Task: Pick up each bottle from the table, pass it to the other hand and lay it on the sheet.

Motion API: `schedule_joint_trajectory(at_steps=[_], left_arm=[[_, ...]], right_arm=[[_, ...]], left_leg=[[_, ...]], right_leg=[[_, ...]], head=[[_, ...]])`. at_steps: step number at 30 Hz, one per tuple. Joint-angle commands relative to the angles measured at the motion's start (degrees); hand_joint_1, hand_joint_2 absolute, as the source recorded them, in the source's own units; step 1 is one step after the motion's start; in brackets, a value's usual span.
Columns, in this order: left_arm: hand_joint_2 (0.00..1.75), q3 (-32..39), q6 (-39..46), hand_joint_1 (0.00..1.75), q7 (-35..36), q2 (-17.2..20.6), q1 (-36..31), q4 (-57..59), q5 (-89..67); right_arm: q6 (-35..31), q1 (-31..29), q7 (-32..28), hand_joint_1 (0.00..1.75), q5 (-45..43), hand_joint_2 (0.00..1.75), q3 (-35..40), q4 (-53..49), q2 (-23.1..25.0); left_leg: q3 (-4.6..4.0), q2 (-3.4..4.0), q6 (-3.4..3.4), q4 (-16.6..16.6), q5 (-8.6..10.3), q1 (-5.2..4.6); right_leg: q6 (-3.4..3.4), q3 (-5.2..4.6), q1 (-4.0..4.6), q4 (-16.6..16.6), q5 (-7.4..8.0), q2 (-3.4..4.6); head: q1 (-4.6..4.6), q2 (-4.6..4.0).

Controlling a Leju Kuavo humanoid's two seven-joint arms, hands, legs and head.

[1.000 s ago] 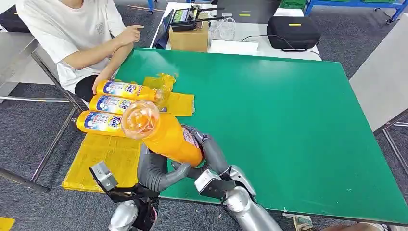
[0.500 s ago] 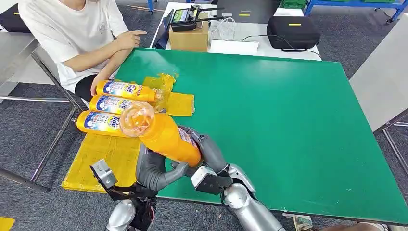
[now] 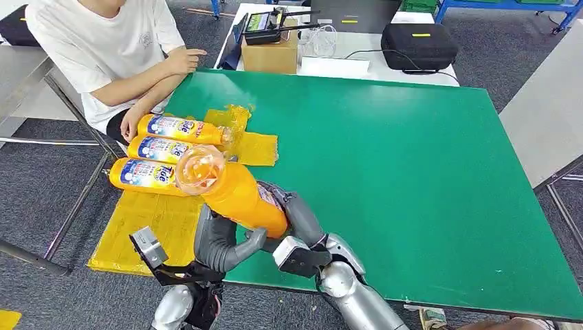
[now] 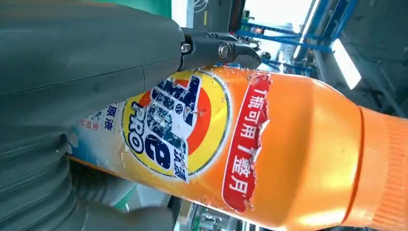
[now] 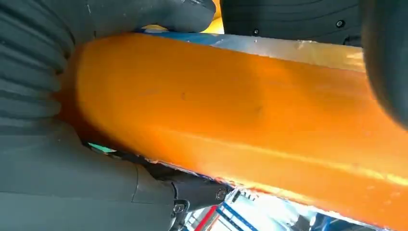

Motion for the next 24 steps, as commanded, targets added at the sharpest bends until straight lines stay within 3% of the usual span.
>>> schedule_joint_trajectory(at_steps=[1,5,6,10,20,23,24], left_arm=[[1.75,-3.85,-4.03,1.75,2.7,1.23,-4.1,5.07,1.14],[1.75,-3.54,-4.5,1.75,3.12,1.2,-3.97,5.11,1.82],[1.75,-2.16,-0.88,1.75,3.65,1.09,-2.99,3.11,0.31],[1.75,-1.76,0.63,1.75,4.97,1.51,-2.89,2.17,-0.44],[1.75,-1.3,3.58,1.75,6.51,1.32,-3.22,2.78,-0.77],[1.75,0.41,9.8,1.75,7.44,0.81,-3.95,3.64,-3.55],[1.75,0.73,15.64,1.75,5.59,1.37,-4.59,3.93,-9.79]], right_arm=[[1.64,-3.8,1.14,1.75,2.19,1.75,5.36,8.83,-0.41],[1.53,-3.82,1.13,1.75,2.3,1.75,5.32,8.93,-0.36],[-3.4,-0.53,0.85,0.0,1.12,0.0,1.95,5.74,0.84],[-4.42,2.33,0.58,0.0,0.73,0.0,-0.26,0.96,0.03],[-6.29,2.87,-0.22,0.0,0.5,0.0,-1.83,0.66,0.84],[-7.68,3.94,-0.59,0.0,0.24,0.0,-2.47,-0.17,0.82],[-8.18,4.45,-0.76,0.0,0.13,0.0,-2.74,-0.59,0.74]], left_leg=[[0.07,-0.11,0.11,-0.07,0.03,-0.01],[0.08,-0.12,0.13,-0.08,0.03,0.0],[0.13,-0.17,0.18,-0.14,0.04,0.01],[0.07,-0.23,0.17,-0.09,0.01,0.03],[-0.02,-0.13,0.14,-0.05,0.03,0.01],[0.0,-0.13,0.12,-0.05,0.02,0.01],[0.02,-0.19,0.18,-0.08,0.03,0.02]], right_leg=[[-0.16,0.1,0.03,-0.07,0.0,-0.09],[-0.19,0.12,0.04,-0.09,0.0,-0.1],[-0.28,0.18,0.07,-0.15,0.02,-0.13],[-0.27,0.16,0.09,-0.12,-0.04,-0.2],[-0.24,0.02,0.06,-0.06,0.01,-0.11],[-0.19,0.05,0.05,-0.05,-0.01,-0.11],[-0.28,0.09,0.08,-0.1,-0.01,-0.16]], head=[[0.02,0.0],[0.0,0.0],[0.0,0.0],[0.0,0.0],[0.02,0.0],[0.02,0.0],[0.0,0.0]])
